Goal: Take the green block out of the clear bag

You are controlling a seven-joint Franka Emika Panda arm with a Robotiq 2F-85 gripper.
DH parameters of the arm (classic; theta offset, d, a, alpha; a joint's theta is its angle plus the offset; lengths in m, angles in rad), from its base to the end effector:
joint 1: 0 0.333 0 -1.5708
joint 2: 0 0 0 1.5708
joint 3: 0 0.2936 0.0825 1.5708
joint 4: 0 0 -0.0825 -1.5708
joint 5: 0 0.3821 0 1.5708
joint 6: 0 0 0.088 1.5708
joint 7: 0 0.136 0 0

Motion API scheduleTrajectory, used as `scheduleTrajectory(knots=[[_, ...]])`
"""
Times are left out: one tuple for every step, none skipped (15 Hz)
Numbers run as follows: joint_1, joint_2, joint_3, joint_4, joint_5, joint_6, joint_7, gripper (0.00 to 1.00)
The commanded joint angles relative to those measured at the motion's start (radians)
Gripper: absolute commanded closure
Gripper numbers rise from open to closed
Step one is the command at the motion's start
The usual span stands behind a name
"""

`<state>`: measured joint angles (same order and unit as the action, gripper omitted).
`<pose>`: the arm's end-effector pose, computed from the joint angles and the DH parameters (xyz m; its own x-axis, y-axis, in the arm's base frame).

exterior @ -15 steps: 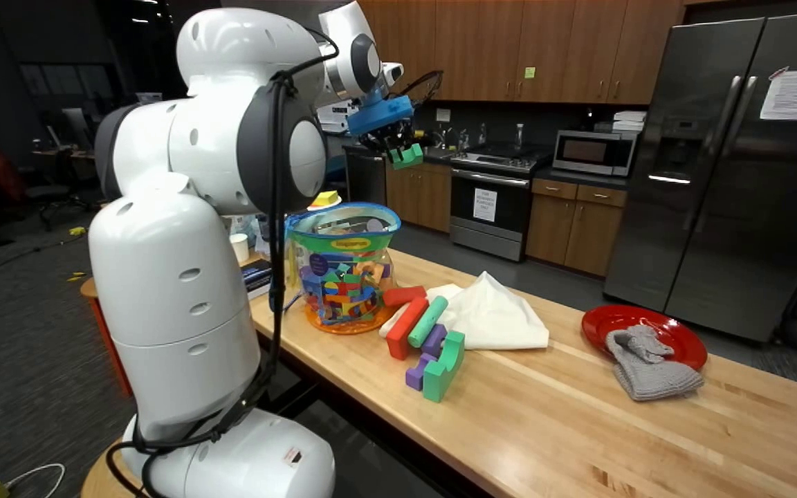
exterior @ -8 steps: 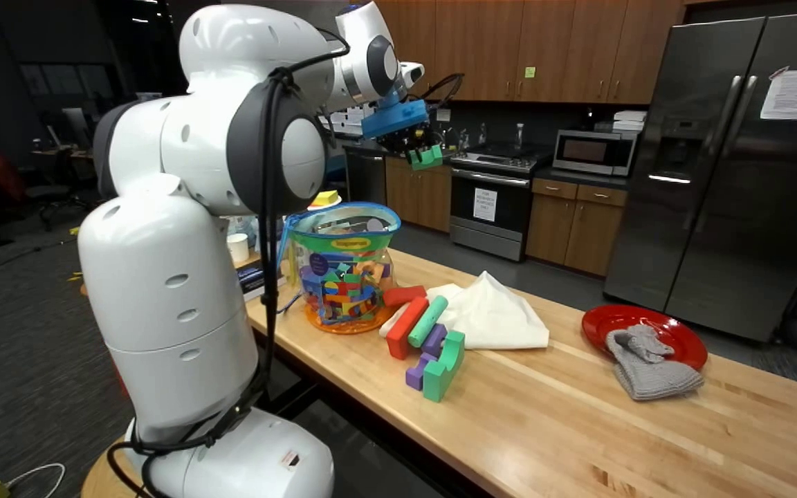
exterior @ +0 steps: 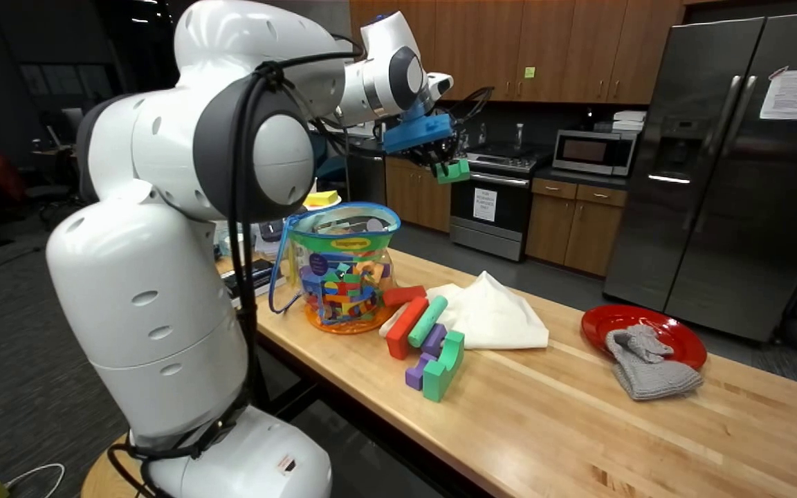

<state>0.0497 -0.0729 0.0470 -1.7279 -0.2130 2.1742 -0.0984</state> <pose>0.5910 0.0450 0.6089 0.8363 0.2990 0.4596 0.1950 -0.9456 0.2604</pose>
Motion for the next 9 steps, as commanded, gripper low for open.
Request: scheduleTrajectory(knots=[[-0.019,-0.067,-0.017,-0.099,0.006,0.028,0.007,0.94],[-0.022,-0.072,-0.020,-0.116,0.007,0.030,0.016,0.94],[-0.025,-0.078,-0.022,-0.133,0.007,0.032,0.023,0.94],[-0.027,-0.085,-0.023,-0.151,0.006,0.032,0.033,0.94],[-0.028,-0.091,-0.025,-0.168,0.006,0.032,0.040,0.94],[-0.030,-0.097,-0.026,-0.186,0.006,0.033,0.046,0.94],[-0.031,-0.103,-0.027,-0.201,0.006,0.035,0.054,0.94],[-0.032,-0.107,-0.028,-0.214,0.005,0.036,0.060,0.94],[-0.033,-0.110,-0.029,-0.225,0.005,0.039,0.070,0.94]])
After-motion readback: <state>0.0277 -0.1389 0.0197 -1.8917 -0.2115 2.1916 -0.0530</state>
